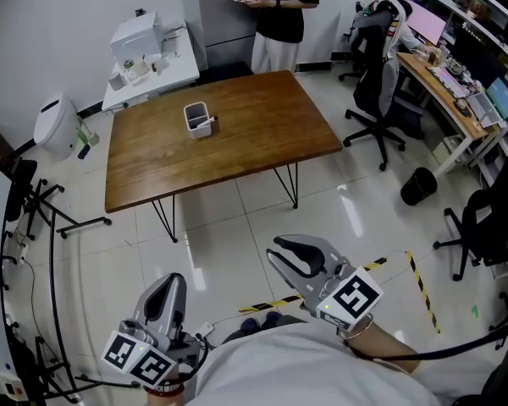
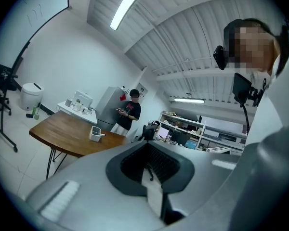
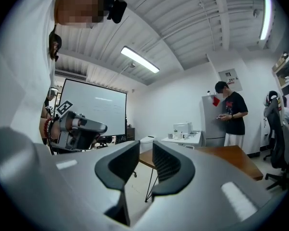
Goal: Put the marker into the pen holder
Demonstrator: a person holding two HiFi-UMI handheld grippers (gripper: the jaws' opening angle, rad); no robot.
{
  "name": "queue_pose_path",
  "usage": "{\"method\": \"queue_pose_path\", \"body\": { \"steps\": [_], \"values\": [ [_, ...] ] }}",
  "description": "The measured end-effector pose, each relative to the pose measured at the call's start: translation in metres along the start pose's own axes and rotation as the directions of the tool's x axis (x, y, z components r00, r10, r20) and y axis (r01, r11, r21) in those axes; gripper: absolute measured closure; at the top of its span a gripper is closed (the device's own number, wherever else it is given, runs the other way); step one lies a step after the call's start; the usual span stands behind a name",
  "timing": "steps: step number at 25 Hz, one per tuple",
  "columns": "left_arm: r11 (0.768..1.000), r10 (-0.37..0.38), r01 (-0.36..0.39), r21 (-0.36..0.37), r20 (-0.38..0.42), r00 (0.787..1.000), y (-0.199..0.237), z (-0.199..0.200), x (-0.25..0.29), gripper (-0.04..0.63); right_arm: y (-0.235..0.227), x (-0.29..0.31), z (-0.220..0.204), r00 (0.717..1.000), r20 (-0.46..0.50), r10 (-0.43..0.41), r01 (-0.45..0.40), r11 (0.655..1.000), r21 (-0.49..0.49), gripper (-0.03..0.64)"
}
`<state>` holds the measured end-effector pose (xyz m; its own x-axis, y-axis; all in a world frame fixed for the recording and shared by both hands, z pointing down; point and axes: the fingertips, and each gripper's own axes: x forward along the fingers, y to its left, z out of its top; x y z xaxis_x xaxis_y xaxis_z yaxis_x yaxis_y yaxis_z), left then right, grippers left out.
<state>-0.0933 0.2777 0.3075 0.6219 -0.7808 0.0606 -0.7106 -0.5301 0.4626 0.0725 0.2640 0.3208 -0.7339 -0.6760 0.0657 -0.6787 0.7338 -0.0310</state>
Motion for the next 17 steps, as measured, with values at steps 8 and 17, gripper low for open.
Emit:
{"method": "queue_pose_path", "body": {
  "steps": [8, 17],
  "values": [
    [0.998, 0.055, -0.055, -0.023, -0.006, 0.998, 0.015, -0.005, -0.009, 0.594, 0.004, 0.003, -0.006, 1.0, -0.027, -0.007, 0.007, 1.0, -0.007, 0.548],
    [0.999, 0.045, -0.045, -0.02, -0.014, 0.999, 0.003, -0.012, -0.006, 0.594, 0.004, -0.011, -0.004, 1.0, 0.004, -0.003, 0.003, 1.0, -0.023, 0.548]
  ]
}}
